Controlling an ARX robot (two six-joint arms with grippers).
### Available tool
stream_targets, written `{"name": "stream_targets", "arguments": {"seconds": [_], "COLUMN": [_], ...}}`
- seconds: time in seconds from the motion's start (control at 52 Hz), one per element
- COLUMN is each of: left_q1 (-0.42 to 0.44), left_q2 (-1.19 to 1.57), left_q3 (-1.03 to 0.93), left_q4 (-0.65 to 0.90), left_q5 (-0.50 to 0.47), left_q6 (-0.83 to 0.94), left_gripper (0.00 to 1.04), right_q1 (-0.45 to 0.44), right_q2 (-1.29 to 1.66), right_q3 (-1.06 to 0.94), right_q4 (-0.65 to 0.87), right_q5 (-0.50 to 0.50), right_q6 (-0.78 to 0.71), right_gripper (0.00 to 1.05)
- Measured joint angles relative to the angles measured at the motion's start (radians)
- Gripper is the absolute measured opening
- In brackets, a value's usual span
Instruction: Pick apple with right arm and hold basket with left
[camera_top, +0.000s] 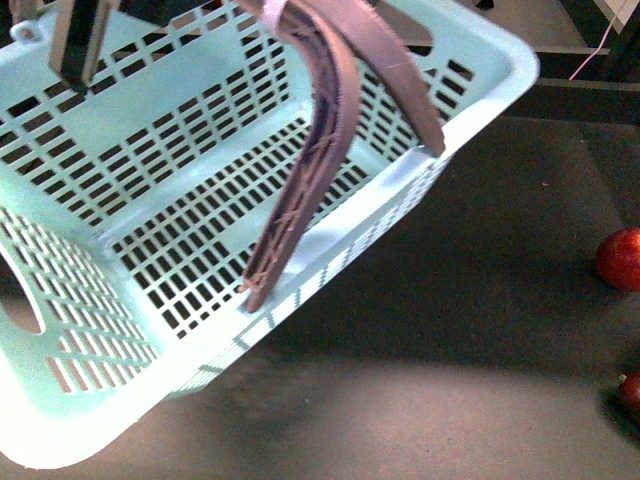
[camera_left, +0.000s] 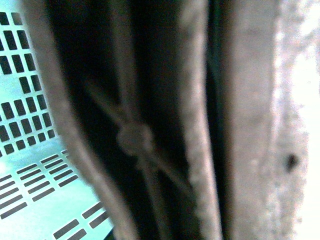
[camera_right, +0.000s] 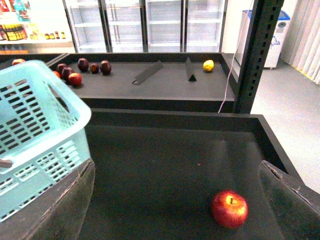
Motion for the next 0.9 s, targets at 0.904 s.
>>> {"name": "stream_targets", "arguments": {"seconds": [0.904], "left_q1": [-0.208], "left_q2": [0.032], "left_q3": [0.12], "left_q4": [-0.036], "left_q5": [-0.012], "left_q6": [0.06], "left_gripper": [0.14], "right_q1": [0.0], "right_q2": [0.0], "right_q3": [0.0], "right_q4": [0.0], "right_q5": [0.0], "right_q6": [0.0], "right_gripper": [0.96]}}
